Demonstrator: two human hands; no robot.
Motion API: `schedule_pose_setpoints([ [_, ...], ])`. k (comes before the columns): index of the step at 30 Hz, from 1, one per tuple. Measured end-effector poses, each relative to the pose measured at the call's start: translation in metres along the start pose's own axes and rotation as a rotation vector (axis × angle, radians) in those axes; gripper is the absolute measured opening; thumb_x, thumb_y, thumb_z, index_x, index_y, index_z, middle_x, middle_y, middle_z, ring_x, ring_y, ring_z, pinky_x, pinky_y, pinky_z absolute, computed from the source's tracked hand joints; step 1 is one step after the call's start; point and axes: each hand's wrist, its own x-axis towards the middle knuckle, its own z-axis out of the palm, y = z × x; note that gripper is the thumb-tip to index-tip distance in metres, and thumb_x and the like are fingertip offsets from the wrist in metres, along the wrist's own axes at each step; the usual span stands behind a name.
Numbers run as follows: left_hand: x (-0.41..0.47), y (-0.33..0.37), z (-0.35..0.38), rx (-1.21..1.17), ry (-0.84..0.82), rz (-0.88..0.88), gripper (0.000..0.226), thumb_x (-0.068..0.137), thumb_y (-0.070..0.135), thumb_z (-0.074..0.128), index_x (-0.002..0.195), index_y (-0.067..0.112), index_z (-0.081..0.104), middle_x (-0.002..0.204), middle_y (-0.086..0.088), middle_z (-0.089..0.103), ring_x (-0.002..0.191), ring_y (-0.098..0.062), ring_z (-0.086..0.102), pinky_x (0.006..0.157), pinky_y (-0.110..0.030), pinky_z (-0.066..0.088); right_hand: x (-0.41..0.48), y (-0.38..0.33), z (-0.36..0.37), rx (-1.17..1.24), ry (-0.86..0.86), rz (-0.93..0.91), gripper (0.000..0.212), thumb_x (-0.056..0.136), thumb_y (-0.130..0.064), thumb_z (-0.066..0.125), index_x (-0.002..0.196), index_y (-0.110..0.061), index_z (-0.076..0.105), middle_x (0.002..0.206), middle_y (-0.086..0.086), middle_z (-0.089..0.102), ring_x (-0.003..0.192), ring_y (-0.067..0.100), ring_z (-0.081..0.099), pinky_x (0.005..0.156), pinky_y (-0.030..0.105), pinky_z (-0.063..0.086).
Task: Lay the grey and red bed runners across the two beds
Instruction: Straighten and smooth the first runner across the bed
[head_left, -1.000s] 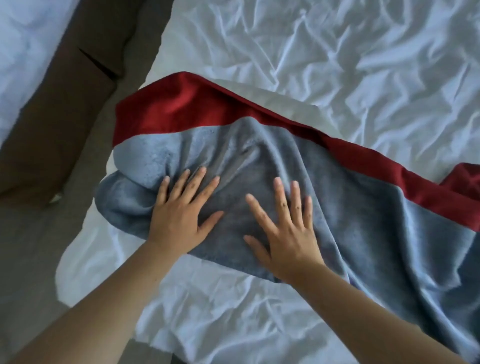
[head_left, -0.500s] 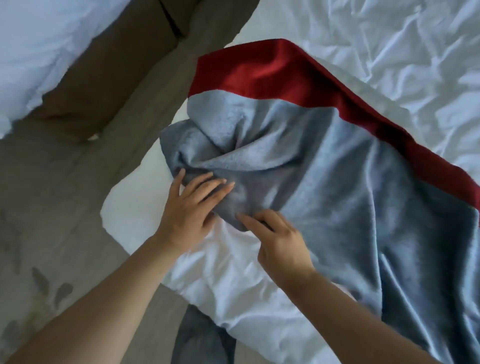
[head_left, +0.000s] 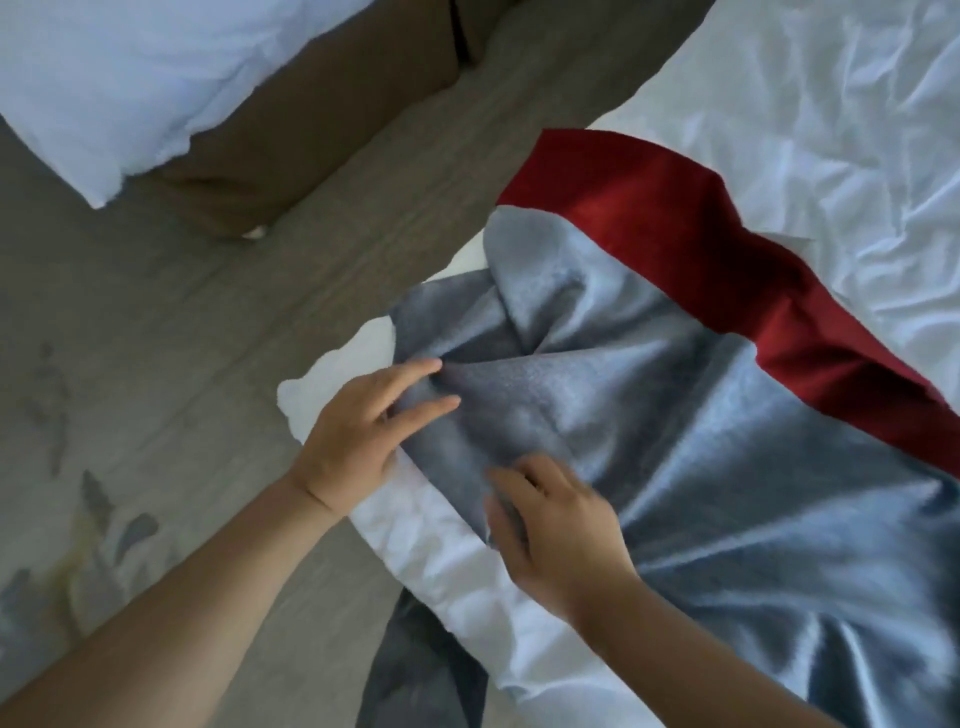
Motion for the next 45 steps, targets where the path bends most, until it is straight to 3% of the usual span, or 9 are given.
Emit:
schedule_pose_setpoints([
  [6,0.067,-0.030,-0.007,-0.350,0.216,-0.663,0.045,0.108,0.015,0.043,0.153,0.010,0.044,0.146,-0.014,0.056,0.135,-0.031,0.053,0.114,-0.044,0.041,0.148,-0.018,-0.041,-0.077,0.155,0.005,0.031,0.096,-0.015,0.059,0.125,-0.022,0.067,0.120,-0.002,0.064,0.102,0.026,0.063,0.068,0.035,0.053],
  [11,0.114,-0.050,-0.010,-0.163,-0.208,-0.486,0.051,0.097,0.051,0.057,0.145,0.035,0.052,0.130,0.002,0.066,0.119,-0.025,0.062,0.096,-0.044,0.051,0.242,-0.013,-0.060,-0.347,-0.319,0.075,0.058,0.091,-0.016,0.059,0.144,-0.033,0.046,0.147,-0.009,0.046,0.128,0.021,0.055,0.091,0.041,0.053],
  [15,0.115,-0.050,-0.009,-0.192,-0.184,-0.479,0.026,0.099,0.035,0.057,0.123,0.033,0.064,0.108,0.007,0.066,0.097,-0.023,0.066,0.079,-0.040,0.053,0.250,-0.012,-0.057,-0.677,-0.517,0.189,0.047,0.091,-0.020,0.061,0.135,-0.028,0.046,0.140,0.004,0.038,0.122,0.027,0.055,0.069,0.038,0.047],
  [19,0.105,-0.073,-0.026,-0.132,-0.023,-0.555,0.016,0.103,0.024,0.051,0.111,0.019,0.065,0.104,0.000,0.063,0.086,-0.028,0.065,0.074,-0.043,0.053,0.260,-0.017,-0.065,-0.761,-0.374,0.194,0.036,0.095,-0.022,0.057,0.131,-0.026,0.053,0.131,0.004,0.048,0.117,0.027,0.057,0.075,0.036,0.045],
  [23,0.104,-0.116,-0.053,-0.025,0.217,-0.644,0.020,0.102,0.023,0.053,0.111,0.010,0.066,0.102,-0.011,0.067,0.084,-0.038,0.066,0.069,-0.051,0.055,0.287,-0.027,-0.064,-0.563,0.004,0.032,0.026,0.089,-0.017,0.066,0.112,-0.028,0.059,0.121,-0.002,0.050,0.078,0.021,0.056,0.056,0.031,0.033],
  [26,0.097,-0.146,-0.048,-0.025,0.188,-0.782,0.016,0.104,0.020,0.054,0.110,0.011,0.065,0.103,-0.011,0.066,0.091,-0.037,0.064,0.076,-0.053,0.054,0.306,-0.036,-0.041,-0.381,0.030,-0.016,0.052,0.084,-0.008,0.069,0.125,-0.035,0.053,0.150,-0.003,0.033,0.116,0.024,0.055,0.073,0.041,0.052],
  [28,0.081,-0.161,-0.032,-0.084,0.069,-0.897,0.014,0.103,0.020,0.052,0.103,0.011,0.063,0.102,-0.012,0.064,0.096,-0.038,0.063,0.082,-0.053,0.051,0.303,-0.027,-0.020,-0.423,-0.150,0.074,0.065,0.092,-0.020,0.064,0.146,-0.042,0.035,0.165,-0.004,0.010,0.148,0.028,0.027,0.115,0.061,0.032],
  [33,0.051,-0.156,0.013,-0.131,-0.305,-1.093,0.044,0.106,0.034,0.049,0.147,0.020,0.050,0.136,-0.016,0.060,0.126,-0.039,0.055,0.104,-0.048,0.044,0.261,0.015,0.004,-0.538,-0.357,0.201,0.058,0.103,-0.054,0.015,0.148,-0.033,0.042,0.166,0.002,0.024,0.157,0.023,0.001,0.121,0.058,-0.014],
  [45,0.149,-0.023,0.026,-0.199,-0.264,-0.463,0.064,0.100,0.066,0.013,0.158,0.045,0.028,0.169,-0.002,0.023,0.151,-0.026,0.031,0.121,-0.048,0.029,0.198,0.063,-0.040,-0.503,-0.141,0.264,0.067,0.098,-0.064,0.003,0.160,-0.040,0.009,0.171,-0.004,-0.001,0.157,0.018,-0.007,0.124,0.056,-0.006],
])
